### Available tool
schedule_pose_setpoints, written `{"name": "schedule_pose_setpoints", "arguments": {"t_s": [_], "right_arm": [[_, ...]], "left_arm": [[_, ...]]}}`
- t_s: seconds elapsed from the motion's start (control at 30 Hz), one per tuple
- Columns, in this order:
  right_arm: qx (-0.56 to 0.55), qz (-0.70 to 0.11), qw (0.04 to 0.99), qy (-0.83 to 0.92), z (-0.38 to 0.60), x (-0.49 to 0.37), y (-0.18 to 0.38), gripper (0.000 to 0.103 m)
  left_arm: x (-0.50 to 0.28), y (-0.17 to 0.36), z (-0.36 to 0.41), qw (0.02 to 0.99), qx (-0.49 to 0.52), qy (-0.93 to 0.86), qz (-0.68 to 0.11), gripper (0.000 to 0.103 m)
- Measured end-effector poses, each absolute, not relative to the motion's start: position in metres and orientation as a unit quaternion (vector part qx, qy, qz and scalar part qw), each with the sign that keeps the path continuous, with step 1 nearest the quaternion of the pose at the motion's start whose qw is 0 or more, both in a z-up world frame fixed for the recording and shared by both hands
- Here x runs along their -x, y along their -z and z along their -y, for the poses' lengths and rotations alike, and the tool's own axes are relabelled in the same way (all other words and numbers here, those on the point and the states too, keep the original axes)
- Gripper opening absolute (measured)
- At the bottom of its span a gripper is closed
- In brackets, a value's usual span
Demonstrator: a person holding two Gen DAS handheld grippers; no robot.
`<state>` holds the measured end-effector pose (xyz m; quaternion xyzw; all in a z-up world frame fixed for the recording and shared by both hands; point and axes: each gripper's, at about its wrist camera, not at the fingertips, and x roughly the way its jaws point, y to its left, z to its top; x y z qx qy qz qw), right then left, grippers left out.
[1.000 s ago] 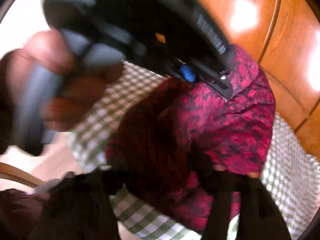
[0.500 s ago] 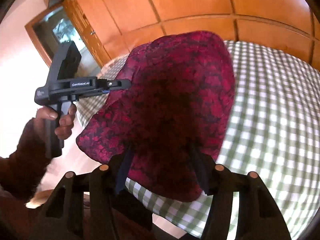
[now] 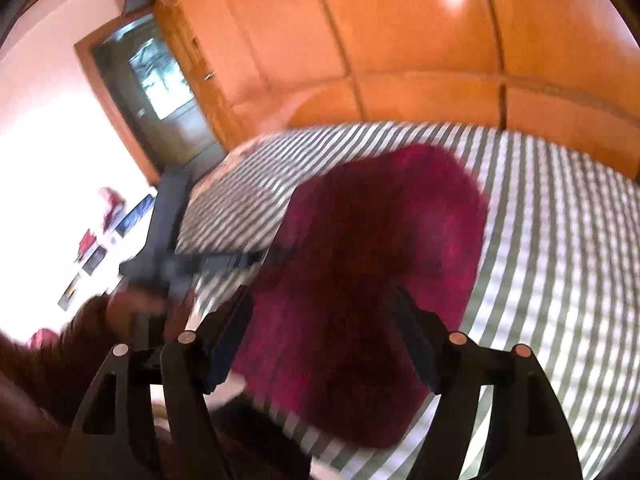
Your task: Fold small clothes
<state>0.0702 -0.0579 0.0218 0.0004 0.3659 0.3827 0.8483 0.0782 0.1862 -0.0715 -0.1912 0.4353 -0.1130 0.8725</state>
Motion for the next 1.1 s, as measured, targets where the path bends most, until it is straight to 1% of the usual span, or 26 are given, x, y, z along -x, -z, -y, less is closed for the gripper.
{"name": "schedule_pose_setpoints", "arguments": {"t_s": [0.1,0.13,0.23,0.3,0.37,0.4,0.47,0.53,0.63,0.8,0.87,0.9,0.93,1.07,1.1], "right_arm": [[0.007,-0.398,0.847,-0.352,0.030,-0.113,-0.014,0.072],[0.020,-0.417,0.845,-0.333,0.015,-0.132,-0.002,0.072],[0.049,-0.440,0.843,-0.305,-0.007,-0.153,0.025,0.073],[0.054,-0.426,0.849,-0.308,-0.006,-0.149,0.030,0.076],[0.028,-0.406,0.853,-0.328,0.007,-0.140,0.021,0.079],[0.008,-0.401,0.853,-0.334,0.015,-0.135,0.019,0.089],[-0.055,-0.390,0.855,-0.337,0.046,-0.127,0.019,0.101],[-0.096,-0.409,0.840,-0.343,0.066,-0.129,0.033,0.101],[-0.153,-0.462,0.805,-0.340,0.092,-0.132,0.071,0.101],[-0.238,-0.477,0.748,-0.395,0.106,-0.130,0.106,0.101],[-0.253,-0.482,0.731,-0.411,0.103,-0.134,0.116,0.101],[-0.265,-0.482,0.721,-0.421,0.100,-0.137,0.122,0.101],[-0.271,-0.485,0.714,-0.426,0.096,-0.140,0.126,0.101],[-0.244,-0.489,0.719,-0.428,0.084,-0.137,0.126,0.101],[-0.238,-0.486,0.723,-0.429,0.084,-0.133,0.122,0.097]], "left_arm": [[-0.075,0.073,-0.187,0.872,0.194,0.116,-0.434,0.035],[-0.075,0.073,-0.188,0.873,0.192,0.117,-0.433,0.035],[-0.075,0.077,-0.183,0.883,0.162,0.112,-0.427,0.035],[-0.077,0.082,-0.182,0.883,0.162,0.114,-0.426,0.035],[-0.078,0.082,-0.186,0.878,0.180,0.122,-0.427,0.035],[-0.077,0.082,-0.187,0.878,0.180,0.124,-0.427,0.035],[-0.076,0.082,-0.189,0.878,0.176,0.126,-0.427,0.035],[-0.075,0.083,-0.193,0.877,0.181,0.132,-0.425,0.035],[-0.076,0.085,-0.195,0.875,0.191,0.140,-0.422,0.035],[-0.076,0.087,-0.194,0.875,0.188,0.148,-0.421,0.036],[-0.077,0.093,-0.203,0.867,0.213,0.158,-0.422,0.037],[-0.077,0.096,-0.205,0.865,0.221,0.160,-0.422,0.041],[-0.078,0.100,-0.211,0.860,0.238,0.165,-0.421,0.042],[-0.078,0.120,-0.227,0.830,0.320,0.198,-0.412,0.042],[-0.075,0.122,-0.228,0.826,0.334,0.208,-0.403,0.042]]}}
